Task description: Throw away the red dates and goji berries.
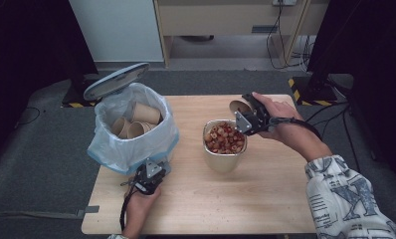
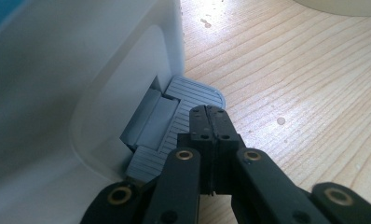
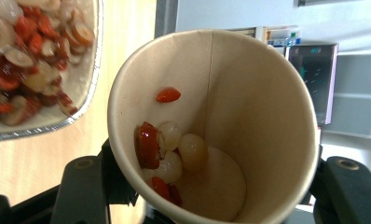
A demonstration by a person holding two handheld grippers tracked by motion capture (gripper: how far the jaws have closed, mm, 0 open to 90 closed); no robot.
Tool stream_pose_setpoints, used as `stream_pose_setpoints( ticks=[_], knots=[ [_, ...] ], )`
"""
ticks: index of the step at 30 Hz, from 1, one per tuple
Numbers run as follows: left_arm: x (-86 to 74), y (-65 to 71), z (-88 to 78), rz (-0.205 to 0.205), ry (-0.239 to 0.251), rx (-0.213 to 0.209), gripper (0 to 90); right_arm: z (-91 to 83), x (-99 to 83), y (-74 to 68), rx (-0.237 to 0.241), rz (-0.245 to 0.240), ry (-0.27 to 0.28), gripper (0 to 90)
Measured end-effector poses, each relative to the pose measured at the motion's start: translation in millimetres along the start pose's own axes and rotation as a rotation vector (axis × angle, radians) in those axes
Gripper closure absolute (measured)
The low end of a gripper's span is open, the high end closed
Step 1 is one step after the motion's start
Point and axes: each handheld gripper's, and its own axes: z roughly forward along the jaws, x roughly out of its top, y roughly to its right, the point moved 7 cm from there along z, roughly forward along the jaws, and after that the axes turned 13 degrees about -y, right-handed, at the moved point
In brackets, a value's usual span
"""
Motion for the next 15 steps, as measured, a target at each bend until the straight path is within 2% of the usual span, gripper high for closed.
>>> stream_pose_setpoints(
  ticks=[6,10,15],
  knots=[
    [-0.1,-0.1,-0.1,0.002,-0.001,0.001,89.1,0.3,-10.3,1.1,0.048,0.115,0.035,36.7],
    [-0.1,-0.1,-0.1,0.002,-0.001,0.001,89.1,1.6,-16.9,0.1,0.059,0.145,0.035,36.7],
    [-0.1,-0.2,-0.1,0.002,-0.001,-0.001,89.1,2.4,-23.3,1.2,0.091,0.205,0.059,36.6]
  ],
)
